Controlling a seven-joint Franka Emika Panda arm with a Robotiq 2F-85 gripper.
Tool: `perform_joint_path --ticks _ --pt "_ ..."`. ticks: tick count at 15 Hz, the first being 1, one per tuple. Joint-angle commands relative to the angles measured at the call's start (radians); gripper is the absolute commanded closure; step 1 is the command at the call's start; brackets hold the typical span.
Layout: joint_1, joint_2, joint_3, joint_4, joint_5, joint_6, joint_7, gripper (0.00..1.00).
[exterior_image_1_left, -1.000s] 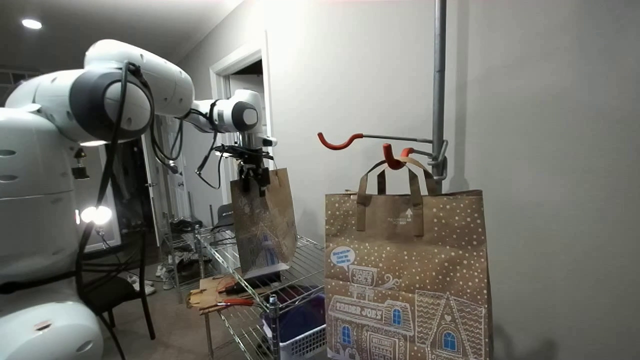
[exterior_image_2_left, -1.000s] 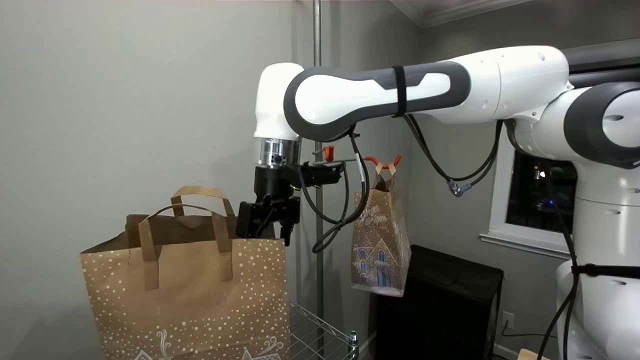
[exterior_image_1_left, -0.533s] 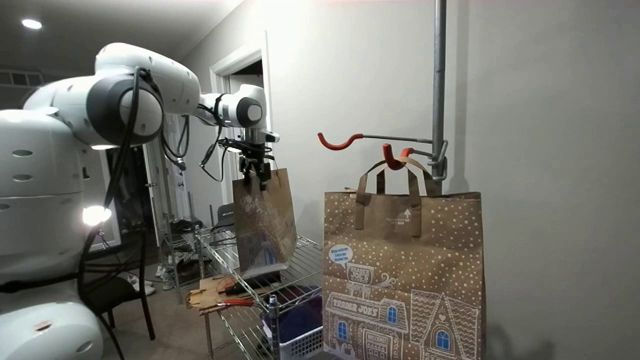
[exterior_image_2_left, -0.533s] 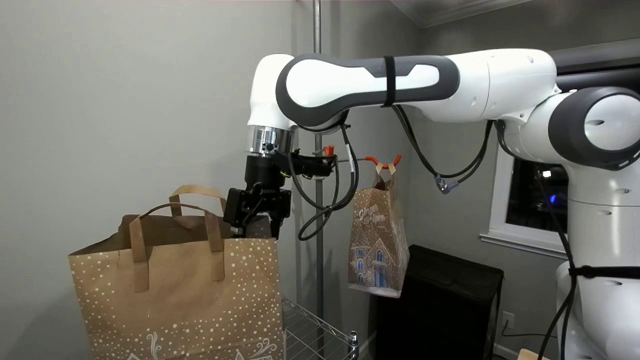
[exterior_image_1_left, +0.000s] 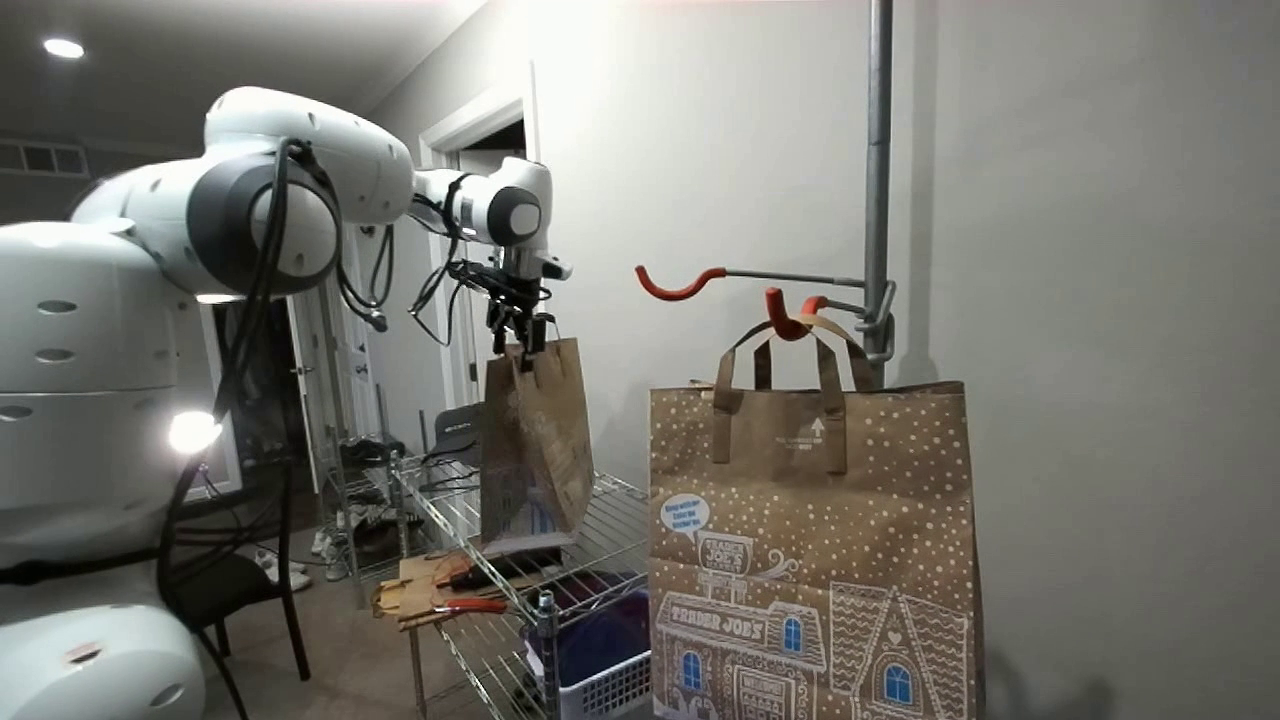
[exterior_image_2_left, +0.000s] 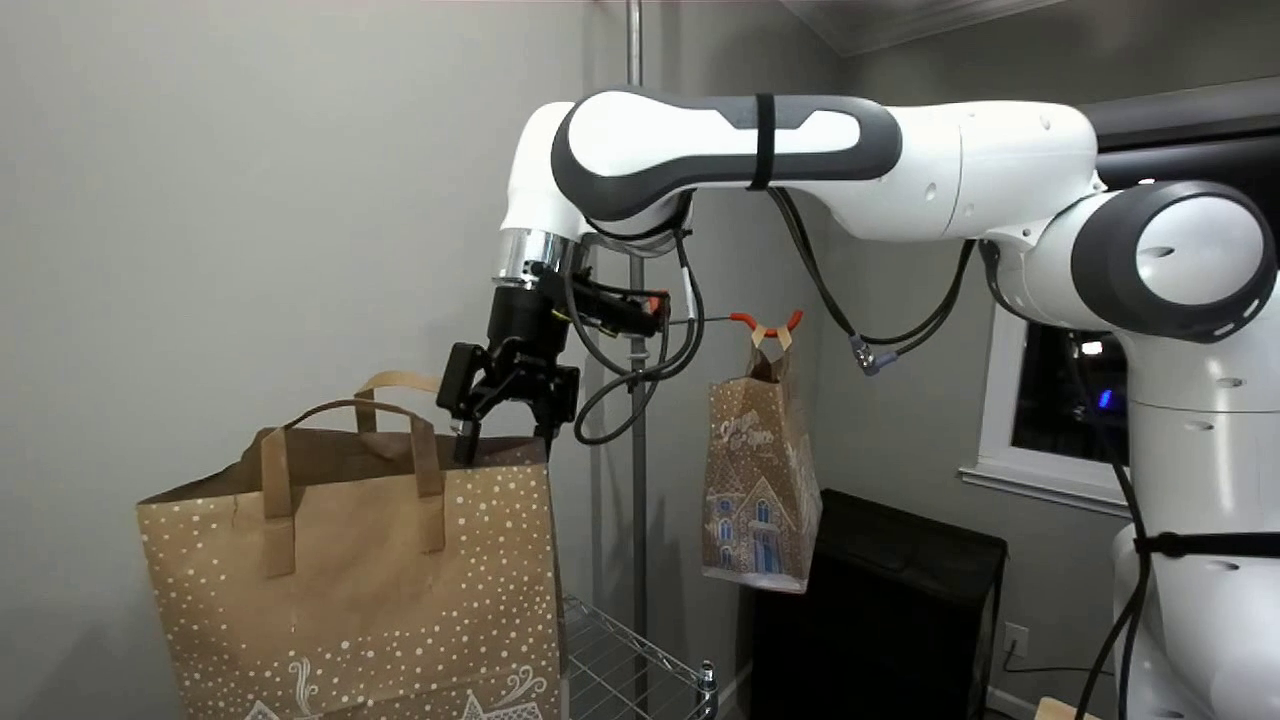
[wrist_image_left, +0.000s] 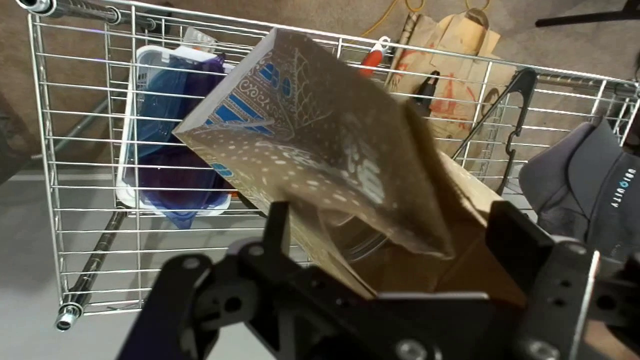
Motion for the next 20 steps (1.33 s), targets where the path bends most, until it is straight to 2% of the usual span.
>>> perform_joint_path --ticks 1,4,6,8,11,15,20 --pt "-0.018 -0.033 -0.021 0.007 0.023 -0.011 0.043 0.0" --pt "-0.028 -0.13 -0.047 -0.068 -0.078 0.005 0.045 0.0" --pt "-0.033 -0.229 -0.072 -0.163 -0.16 0.024 0.039 0.0" --pt "-0.063 -0.316 -0.068 -0.246 -0.215 0.034 0.041 0.0" --pt "-0.104 -0.423 -0.064 -0.36 -0.231 0.073 0.028 0.0" --pt "-0.171 -0.567 -0.058 -0.577 -0.286 0.252 0.109 0.0" --pt "-0.291 -0.789 -0.082 -0.862 -0.289 0.326 0.213 0.0"
